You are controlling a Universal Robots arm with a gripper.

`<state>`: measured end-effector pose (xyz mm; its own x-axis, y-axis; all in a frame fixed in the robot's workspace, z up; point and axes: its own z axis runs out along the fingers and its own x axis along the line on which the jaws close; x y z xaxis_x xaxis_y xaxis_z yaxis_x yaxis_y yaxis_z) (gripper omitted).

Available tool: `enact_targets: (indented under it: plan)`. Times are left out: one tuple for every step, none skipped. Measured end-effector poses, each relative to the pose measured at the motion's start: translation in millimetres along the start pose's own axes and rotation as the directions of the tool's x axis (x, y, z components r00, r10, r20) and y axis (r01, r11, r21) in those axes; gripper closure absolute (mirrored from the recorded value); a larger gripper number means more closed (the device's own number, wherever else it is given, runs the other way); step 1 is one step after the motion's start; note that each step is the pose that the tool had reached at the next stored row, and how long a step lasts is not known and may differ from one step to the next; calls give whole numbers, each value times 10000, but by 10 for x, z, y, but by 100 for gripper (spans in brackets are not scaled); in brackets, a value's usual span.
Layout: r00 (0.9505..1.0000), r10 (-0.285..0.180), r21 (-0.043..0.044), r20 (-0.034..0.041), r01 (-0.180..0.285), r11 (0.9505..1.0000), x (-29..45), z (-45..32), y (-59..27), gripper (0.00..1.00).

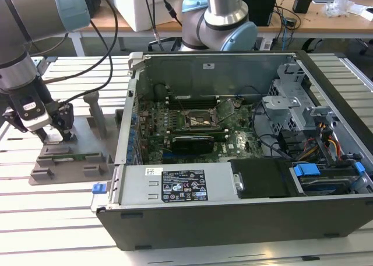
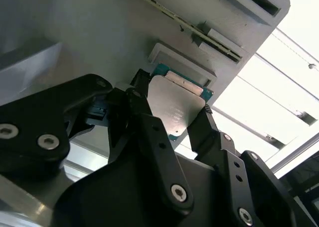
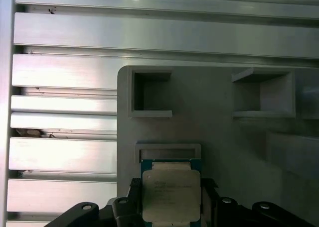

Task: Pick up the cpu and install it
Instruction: 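Pick up the cpu and move it towards the insertion slot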

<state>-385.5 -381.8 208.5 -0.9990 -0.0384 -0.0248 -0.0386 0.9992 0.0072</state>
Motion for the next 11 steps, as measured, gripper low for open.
enact_targets:
  plan:
    - [10000, -1, 2, -4, 1, 10000, 0, -7, 0, 45]
    - [10000, -1, 1, -2, 1, 10000, 0, -26, 0, 45]
    - [10000, 0, 1, -1, 0, 10000, -2, -66, 1, 45]
    - [10000, -1, 1, -1, 1, 10000, -4, -142, 1, 45]
    - [10000, 0, 1, 0, 0, 10000, -5, -212, 2, 45]
    - [10000, 0, 1, 0, 0, 10000, -7, -288, 2, 45]
    - [10000, 0, 1, 0, 0, 10000, -8, -337, 3, 45]
    - [10000, 0, 0, 1, 0, 10000, -10, -388, 3, 45]
    - [10000, 0, 0, 1, 0, 10000, -11, -431, 4, 45]
    - [10000, 0, 0, 1, 0, 10000, -12, -488, 4, 45]
    - [10000, 0, 1, 0, 0, 10000, -13, -544, 4, 45]
